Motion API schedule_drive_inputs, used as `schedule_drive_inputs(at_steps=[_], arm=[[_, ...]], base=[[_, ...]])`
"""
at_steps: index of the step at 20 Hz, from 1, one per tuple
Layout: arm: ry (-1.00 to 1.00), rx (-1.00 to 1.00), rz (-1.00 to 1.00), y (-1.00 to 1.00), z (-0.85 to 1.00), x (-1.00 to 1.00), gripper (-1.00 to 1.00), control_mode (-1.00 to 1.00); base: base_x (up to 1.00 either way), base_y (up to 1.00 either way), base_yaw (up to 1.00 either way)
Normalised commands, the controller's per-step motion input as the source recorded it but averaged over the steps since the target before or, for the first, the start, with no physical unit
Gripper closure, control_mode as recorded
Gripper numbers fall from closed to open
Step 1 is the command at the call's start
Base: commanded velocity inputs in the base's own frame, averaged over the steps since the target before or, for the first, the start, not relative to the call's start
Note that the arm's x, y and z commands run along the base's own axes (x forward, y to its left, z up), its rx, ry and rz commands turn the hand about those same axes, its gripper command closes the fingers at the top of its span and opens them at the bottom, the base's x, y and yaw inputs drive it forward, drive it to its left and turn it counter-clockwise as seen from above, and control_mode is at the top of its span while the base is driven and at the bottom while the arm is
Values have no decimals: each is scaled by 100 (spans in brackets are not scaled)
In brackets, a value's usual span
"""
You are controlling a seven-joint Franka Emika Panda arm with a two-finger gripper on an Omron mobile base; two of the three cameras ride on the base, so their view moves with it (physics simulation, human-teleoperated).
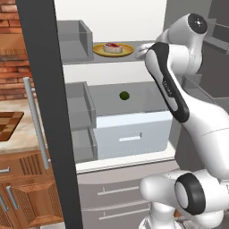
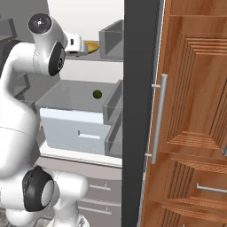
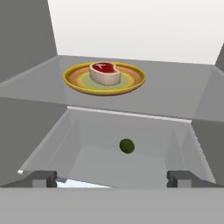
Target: Retrieve the steak from the fridge and place it on the cutting board.
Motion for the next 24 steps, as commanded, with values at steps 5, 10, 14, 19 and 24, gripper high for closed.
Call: schedule_drive_inputs(at_steps=[5,10,14,19,24], arm=[[5,0,1,0,-1,49,-100,-100],[3,0,2,4,0,29,-100,-100],[5,0,5,1,0,27,-100,-100],[4,0,6,1,-2,29,-100,-100],[0,0,5,2,-1,36,-100,-100]], base=[[0,0,0],[0,0,0],[0,0,0],[0,0,0],[0,0,0]])
